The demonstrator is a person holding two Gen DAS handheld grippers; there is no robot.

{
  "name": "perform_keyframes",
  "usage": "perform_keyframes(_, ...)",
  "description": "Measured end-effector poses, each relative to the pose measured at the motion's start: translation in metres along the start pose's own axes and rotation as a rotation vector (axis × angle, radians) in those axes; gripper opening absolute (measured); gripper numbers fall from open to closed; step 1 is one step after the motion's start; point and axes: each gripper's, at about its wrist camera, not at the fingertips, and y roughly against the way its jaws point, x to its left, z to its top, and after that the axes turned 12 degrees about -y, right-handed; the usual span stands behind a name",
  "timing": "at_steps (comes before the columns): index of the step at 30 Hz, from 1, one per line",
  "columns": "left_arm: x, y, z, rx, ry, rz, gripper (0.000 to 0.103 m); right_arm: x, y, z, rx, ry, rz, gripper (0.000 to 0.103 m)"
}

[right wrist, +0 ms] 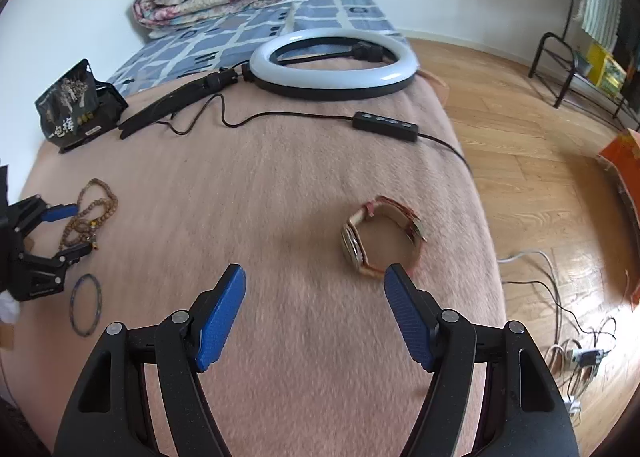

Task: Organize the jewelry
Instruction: 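Close left gripper on the wooden bead mala while right gripper grasps the red-strap watch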

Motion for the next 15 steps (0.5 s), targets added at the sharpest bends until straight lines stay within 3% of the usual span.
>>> perform_keyframes(5, 0.024, -0.012, 0.007, -0.006, 0.108, -0.127, 0.062, -0.005, -0.02, 0.012, 0.035, -0.003, 0.002, 0.071)
perform_keyframes(10, 0.028, -0.018, 0.012, -0.018, 0.088, -0.16, 0.062, -0.009, -0.037, 0.019, 0.073, -0.008, 0.0, 0.071)
perform_keyframes(15, 0.037, -0.023, 0.012, -0.025, 0.133, -0.205, 0.062, -0.011, -0.044, 0.024, 0.091, -0.004, -0.001, 0.071)
